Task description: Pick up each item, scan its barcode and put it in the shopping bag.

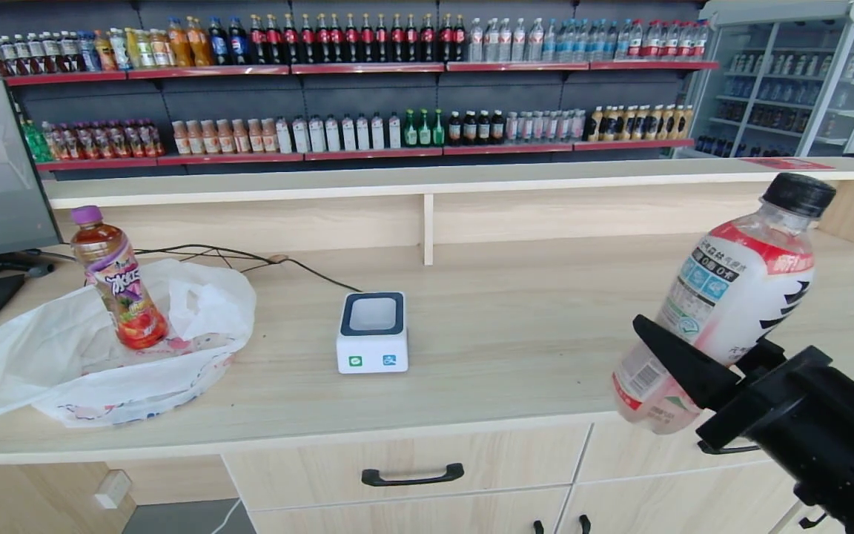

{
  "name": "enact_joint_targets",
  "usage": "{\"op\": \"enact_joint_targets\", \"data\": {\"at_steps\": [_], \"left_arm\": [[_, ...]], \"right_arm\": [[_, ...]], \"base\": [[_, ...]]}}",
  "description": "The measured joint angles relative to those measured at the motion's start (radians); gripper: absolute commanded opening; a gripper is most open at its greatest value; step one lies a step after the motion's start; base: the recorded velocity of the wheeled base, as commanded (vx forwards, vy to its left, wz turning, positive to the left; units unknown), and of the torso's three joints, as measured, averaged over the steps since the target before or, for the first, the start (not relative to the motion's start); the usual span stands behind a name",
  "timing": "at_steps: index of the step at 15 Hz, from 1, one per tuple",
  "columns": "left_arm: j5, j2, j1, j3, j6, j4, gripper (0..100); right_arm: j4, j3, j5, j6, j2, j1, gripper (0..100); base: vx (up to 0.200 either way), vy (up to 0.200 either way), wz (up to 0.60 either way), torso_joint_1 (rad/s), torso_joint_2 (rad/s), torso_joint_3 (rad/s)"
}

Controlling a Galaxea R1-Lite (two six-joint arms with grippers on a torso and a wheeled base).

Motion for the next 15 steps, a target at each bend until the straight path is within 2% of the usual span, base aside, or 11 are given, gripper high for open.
{"op": "enact_joint_targets", "data": {"at_steps": [3, 5, 7, 15], "left_arm": [[0.000, 0.000, 0.000, 0.000, 0.000, 0.000, 100], [0.000, 0.000, 0.000, 0.000, 0.000, 0.000, 100], [0.000, 0.000, 0.000, 0.000, 0.000, 0.000, 100], [0.000, 0.000, 0.000, 0.000, 0.000, 0.000, 100]], "right_arm": [[0.000, 0.037, 0.033, 0.087, 0.001, 0.093, 0], [0.001, 0.041, 0.158, 0.110, 0.001, 0.139, 0], [0.001, 0.039, 0.225, 0.141, -0.001, 0.150, 0], [0.000, -0.097, 0.315, 0.149, 0.098, 0.209, 0]], "base": [[0.000, 0.000, 0.00, 0.000, 0.00, 0.000], [0.000, 0.000, 0.00, 0.000, 0.00, 0.000], [0.000, 0.000, 0.00, 0.000, 0.00, 0.000], [0.000, 0.000, 0.00, 0.000, 0.00, 0.000]]}}
